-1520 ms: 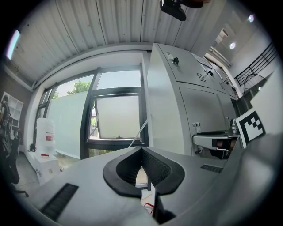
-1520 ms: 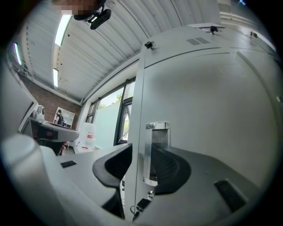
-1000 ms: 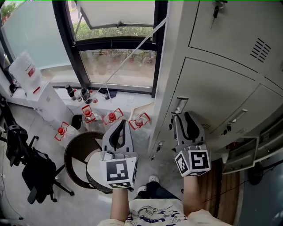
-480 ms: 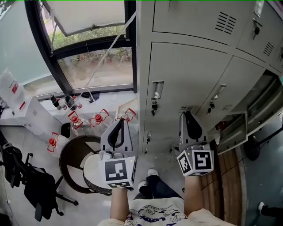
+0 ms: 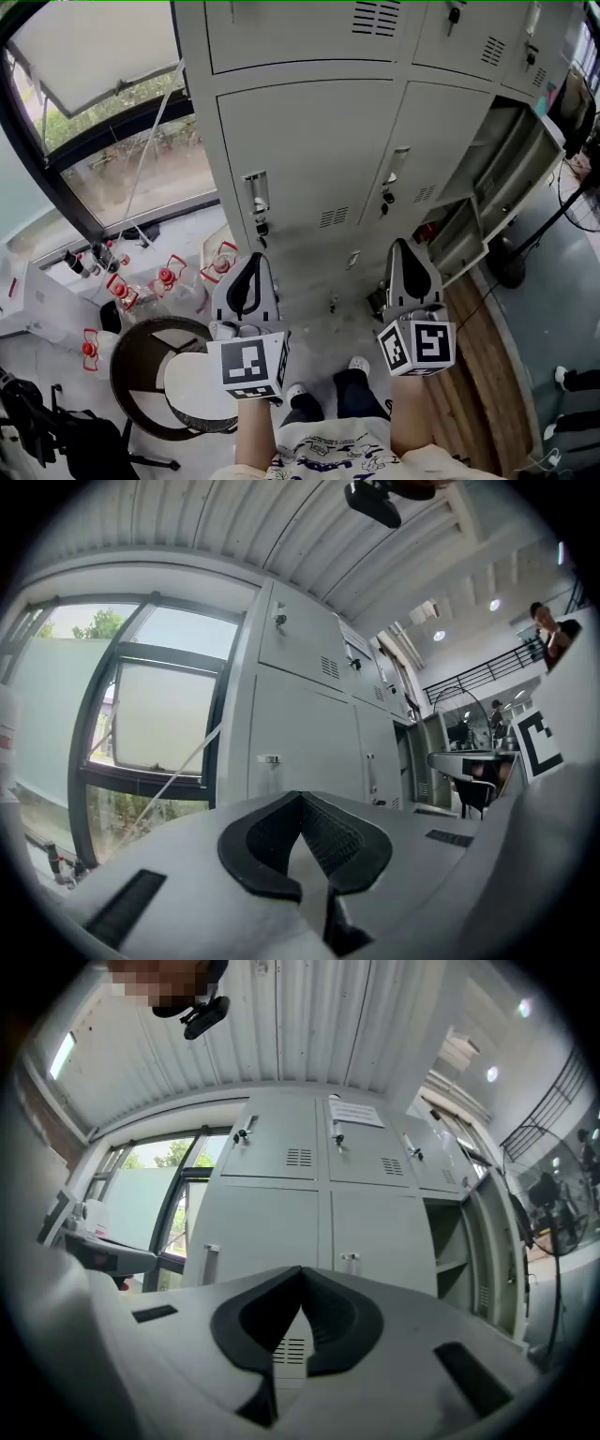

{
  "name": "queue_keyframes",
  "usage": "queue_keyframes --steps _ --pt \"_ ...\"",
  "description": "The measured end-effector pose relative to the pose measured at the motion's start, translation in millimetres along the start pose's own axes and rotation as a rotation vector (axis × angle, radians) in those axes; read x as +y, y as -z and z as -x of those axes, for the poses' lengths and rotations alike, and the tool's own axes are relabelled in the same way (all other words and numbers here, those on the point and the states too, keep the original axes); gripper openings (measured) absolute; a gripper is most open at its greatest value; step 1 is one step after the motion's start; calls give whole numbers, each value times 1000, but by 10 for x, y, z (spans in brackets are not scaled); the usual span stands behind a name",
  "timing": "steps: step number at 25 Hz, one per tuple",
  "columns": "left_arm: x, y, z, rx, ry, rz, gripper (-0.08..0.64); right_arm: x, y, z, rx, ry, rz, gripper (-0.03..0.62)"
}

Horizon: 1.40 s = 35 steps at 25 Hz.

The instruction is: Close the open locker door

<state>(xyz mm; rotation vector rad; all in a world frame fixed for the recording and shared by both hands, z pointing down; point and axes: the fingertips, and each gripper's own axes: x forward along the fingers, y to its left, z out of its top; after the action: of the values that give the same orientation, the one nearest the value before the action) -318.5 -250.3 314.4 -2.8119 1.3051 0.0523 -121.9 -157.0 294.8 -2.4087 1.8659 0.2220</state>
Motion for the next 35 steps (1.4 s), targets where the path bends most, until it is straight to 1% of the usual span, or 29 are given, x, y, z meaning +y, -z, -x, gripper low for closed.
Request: queue_keyframes --steps 5,6,7,10,11,12,16,18,23,27,31,35 --pt "-460 -6 -332 -5 105 11 2 -624 -55 182 -3 147 20 0" --pt "-560 -5 -397 -5 124 12 2 -747 -57 217 -3 170 20 38" --pt "-661 -6 -459 -6 142 12 2 -869 -58 253 -3 193 20 57" --pt "-968 -24 -637 -10 187 12 2 -1218 -72 350 -7 251 22 58" --pt "-1075 -32 -698 -12 200 11 2 -1329 -78 374 -8 264 24 118" --pt "-1185 -39 -761 -14 214 11 2 -1445 -84 397 -9 277 27 161" --pt "-1657 -66 -1001 -18 259 3 2 -1970 -105 486 -12 336 34 161" --pt "-1891 -85 -1134 -20 275 -1 2 -2243 -103 491 -11 351 29 232" --pt "-2463 -131 -1503 -32 288 -2 2 -2934 -87 454 -9 375 39 233" --pt "-2929 -156 -1780 -45 289 -5 2 -3478 -75 408 -13 376 44 233" --pt "-3407 -126 -2078 -39 290 -12 2 -4047 -17 335 -8 374 40 233" --pt "-3765 -166 -2276 -41 285 -23 2 -4458 1 301 -9 365 31 233"
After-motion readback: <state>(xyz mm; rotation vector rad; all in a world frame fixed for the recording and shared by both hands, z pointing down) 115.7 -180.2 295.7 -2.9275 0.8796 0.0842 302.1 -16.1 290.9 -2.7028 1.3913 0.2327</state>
